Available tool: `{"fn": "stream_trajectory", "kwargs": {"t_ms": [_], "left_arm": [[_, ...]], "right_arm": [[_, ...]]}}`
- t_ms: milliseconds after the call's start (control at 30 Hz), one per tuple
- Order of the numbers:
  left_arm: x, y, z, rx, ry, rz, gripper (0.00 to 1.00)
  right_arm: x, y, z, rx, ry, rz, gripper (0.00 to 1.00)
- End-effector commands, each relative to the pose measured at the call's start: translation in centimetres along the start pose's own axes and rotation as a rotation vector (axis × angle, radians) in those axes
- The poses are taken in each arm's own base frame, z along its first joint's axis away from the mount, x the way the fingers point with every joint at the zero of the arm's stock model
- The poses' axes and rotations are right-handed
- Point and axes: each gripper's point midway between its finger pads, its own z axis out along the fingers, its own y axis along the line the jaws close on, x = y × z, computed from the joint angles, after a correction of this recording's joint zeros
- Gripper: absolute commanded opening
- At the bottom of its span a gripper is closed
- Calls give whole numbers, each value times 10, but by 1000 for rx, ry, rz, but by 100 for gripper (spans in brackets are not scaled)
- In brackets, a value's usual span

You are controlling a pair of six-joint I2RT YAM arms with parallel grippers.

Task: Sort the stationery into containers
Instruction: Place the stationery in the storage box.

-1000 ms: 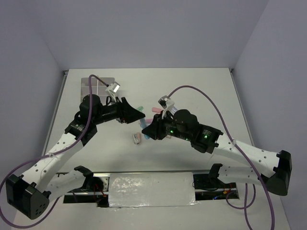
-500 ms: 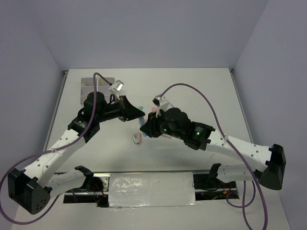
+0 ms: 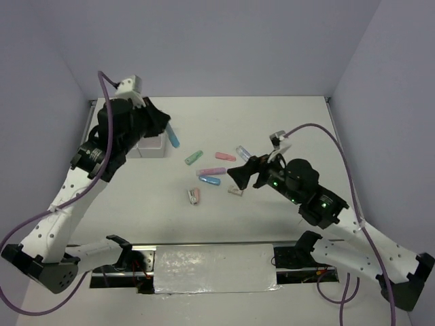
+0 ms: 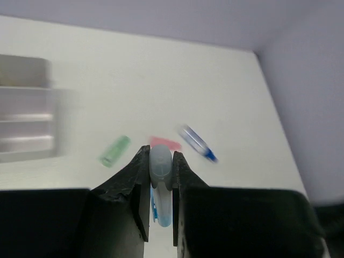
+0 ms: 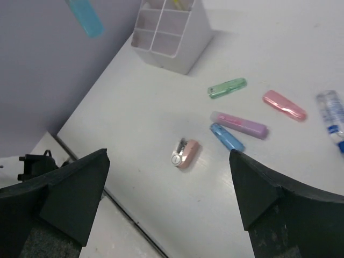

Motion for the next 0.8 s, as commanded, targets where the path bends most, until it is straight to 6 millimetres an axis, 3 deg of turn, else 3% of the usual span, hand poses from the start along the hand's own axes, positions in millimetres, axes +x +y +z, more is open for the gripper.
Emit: {"fn": "stream_trajectory", "kwargs": {"t_ms": [0, 67, 100, 200, 300, 433, 500, 567, 667, 767], "left_arm": [[-44, 103, 3, -500, -145, 45, 0], [-74, 144, 2, -648, -253, -1, 0], [-77, 160, 11, -691, -268, -20, 0], [-109, 197, 18, -795, -403, -29, 0], [-134, 220, 26, -801, -478, -39, 0], [-154, 250, 53, -739, -557, -57, 0], [-148, 266, 59, -748, -564, -51, 0], [-151, 271, 63, -735, -592, -49, 0], [-132, 281, 72, -719, -606, -50, 0], [-128, 285, 80, -691, -632, -51, 0]], "right_arm": [[-2, -16, -17, 10, -34, -21, 100], [-2, -18, -24, 20, -32, -29, 100], [-1, -18, -26, 17, -24, -34, 100], [6, -17, -28, 2, -3, -40, 100], [14, -8, -30, -67, 14, -44, 100], [24, -5, -27, -102, 42, -50, 100], [31, -5, -25, -111, 71, -60, 100], [36, -7, -25, -111, 81, -64, 100], [38, -5, -22, -126, 82, -75, 100], [38, -3, -17, -137, 95, -96, 100]]}}
